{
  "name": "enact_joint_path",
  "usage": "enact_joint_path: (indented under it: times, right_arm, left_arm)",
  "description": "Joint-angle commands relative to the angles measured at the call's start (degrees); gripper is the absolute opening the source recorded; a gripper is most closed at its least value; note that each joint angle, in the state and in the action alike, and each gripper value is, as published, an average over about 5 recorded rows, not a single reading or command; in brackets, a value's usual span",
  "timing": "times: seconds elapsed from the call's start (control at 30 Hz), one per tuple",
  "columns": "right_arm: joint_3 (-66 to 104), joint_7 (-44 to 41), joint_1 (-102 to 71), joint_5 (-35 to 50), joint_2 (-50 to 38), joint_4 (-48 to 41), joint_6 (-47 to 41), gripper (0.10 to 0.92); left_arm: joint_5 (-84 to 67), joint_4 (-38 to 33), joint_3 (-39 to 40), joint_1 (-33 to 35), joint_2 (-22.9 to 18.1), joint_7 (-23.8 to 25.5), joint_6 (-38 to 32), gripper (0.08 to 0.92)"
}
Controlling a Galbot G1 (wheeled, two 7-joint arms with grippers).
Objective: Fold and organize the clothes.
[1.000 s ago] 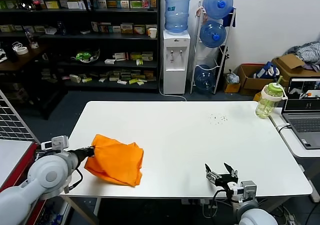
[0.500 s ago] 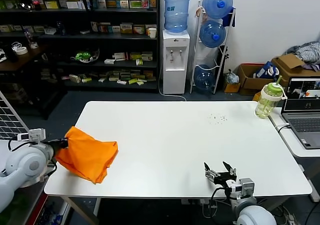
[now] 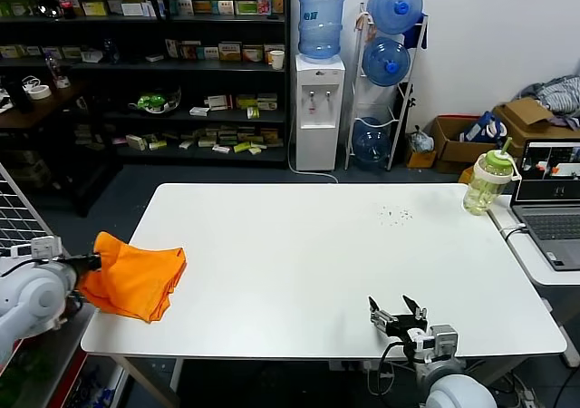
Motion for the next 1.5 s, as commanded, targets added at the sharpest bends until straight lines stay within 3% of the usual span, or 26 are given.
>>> enact_joint_path:
  times: [0.03,0.13,0.27,0.37,0.47,0.9,1.17,1.37,1.5]
  right_arm:
    - [2.26,0.16,-3.33,-1.65,1.68,1.66,-0.08,0.823]
    - [4.06,0.15,-5.49,-2.24,2.46,2.71,-0.04,0.823]
    - [6.12,0.15,-7.84,-2.63,3.37,4.39,-0.07,0.823]
    - [7.41,0.16,-8.90,-2.65,3.78,5.36,-0.11,0.823]
    - [8.11,0.14,-9.48,-2.64,3.98,5.66,-0.04,0.823]
    - [7.02,0.00,-8.47,-2.59,4.00,4.63,0.11,0.823]
    - [9.25,-6.81,-9.50,-2.62,2.36,5.44,6.84,0.823]
    - [13.57,-14.17,-10.56,-4.40,0.95,6.11,14.11,0.823]
    - [17.05,-17.08,-10.57,-6.87,2.37,4.52,19.63,0.823]
  left_arm:
    - [-16.22,-19.73,23.06,-17.23,-23.28,-19.22,-1.36,0.093]
    - [-16.01,-14.52,32.99,-25.66,-38.22,-23.20,-2.49,0.093]
    - [-11.74,-0.19,37.50,-30.57,-55.52,-23.38,-2.30,0.093]
    - [-6.99,8.26,38.58,-31.60,-61.75,-20.95,-2.13,0.093]
    - [-2.34,12.99,38.78,-31.55,-64.46,-18.51,-2.11,0.093]
    - [6.10,17.47,36.05,-29.07,-63.66,-13.97,-2.19,0.093]
    - [8.31,10.38,34.19,-25.17,-60.71,-8.86,-2.72,0.120]
    - [19.97,-5.62,26.61,-13.41,-51.61,5.90,-5.67,0.279]
    - [33.33,-13.16,14.99,0.96,-42.91,20.60,-14.24,0.401]
